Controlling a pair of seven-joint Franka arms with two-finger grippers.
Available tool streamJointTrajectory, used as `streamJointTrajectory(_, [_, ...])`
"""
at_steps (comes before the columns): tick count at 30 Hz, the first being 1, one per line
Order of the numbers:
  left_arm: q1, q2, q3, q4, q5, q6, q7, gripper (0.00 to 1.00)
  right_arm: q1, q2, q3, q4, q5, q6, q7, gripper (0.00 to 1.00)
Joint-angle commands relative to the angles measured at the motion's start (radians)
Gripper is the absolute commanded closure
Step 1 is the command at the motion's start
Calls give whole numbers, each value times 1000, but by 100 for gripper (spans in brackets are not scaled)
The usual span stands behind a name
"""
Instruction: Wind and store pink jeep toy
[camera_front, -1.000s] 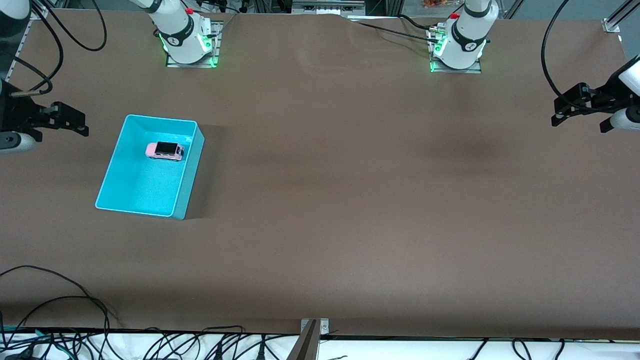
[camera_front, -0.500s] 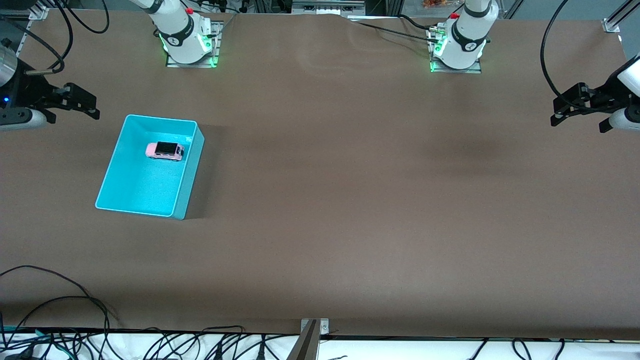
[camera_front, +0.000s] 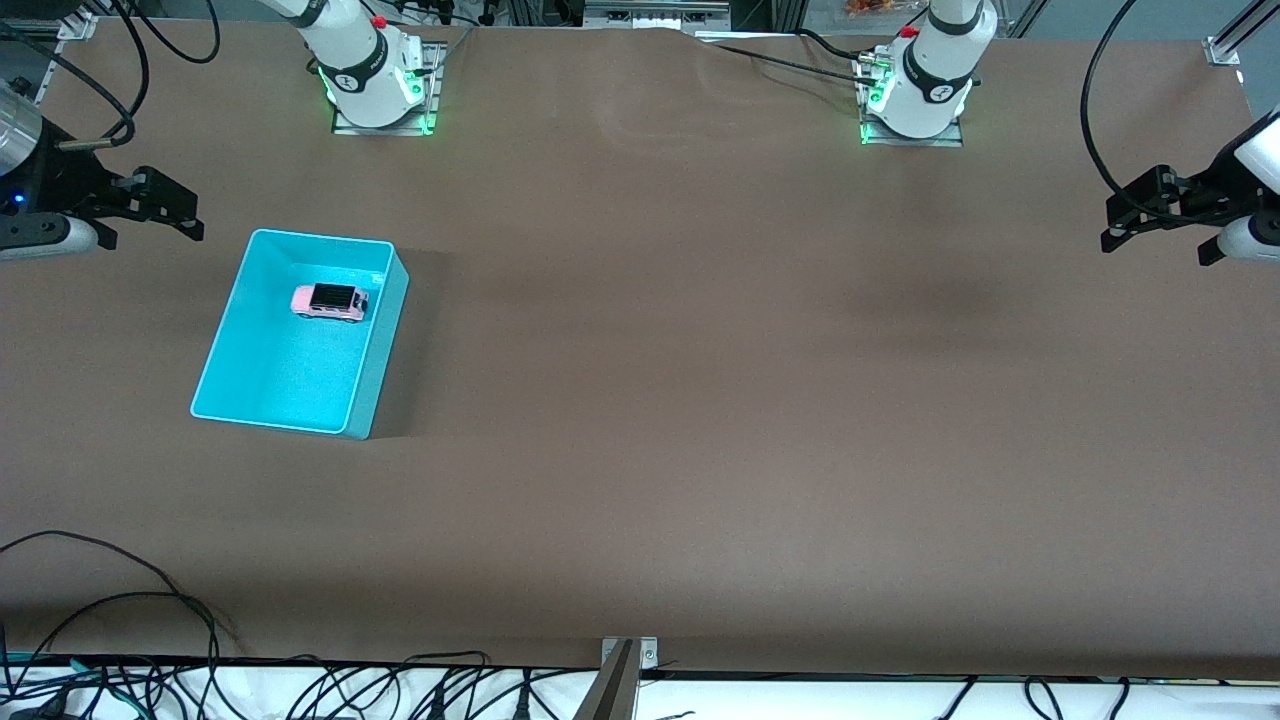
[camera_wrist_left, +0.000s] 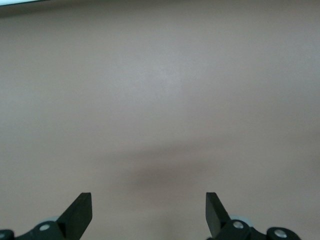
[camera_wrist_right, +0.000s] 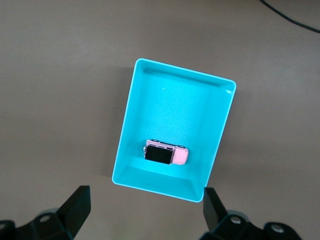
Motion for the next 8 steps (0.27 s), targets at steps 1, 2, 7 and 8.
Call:
streamJointTrajectory(1, [-4,16,-1,38,15,-16,8,0,1,7,3,23,-13,-6,1,0])
streamJointTrajectory(2, [-4,16,-1,38,15,-16,8,0,1,7,3,23,-13,-6,1,0])
streamJointTrajectory(7, [-4,16,-1,38,12,-16,8,0,1,7,3,23,-13,-6,1,0])
streamJointTrajectory(8, [-4,16,-3,38,12,-16,8,0,1,7,3,23,-13,-6,2,0])
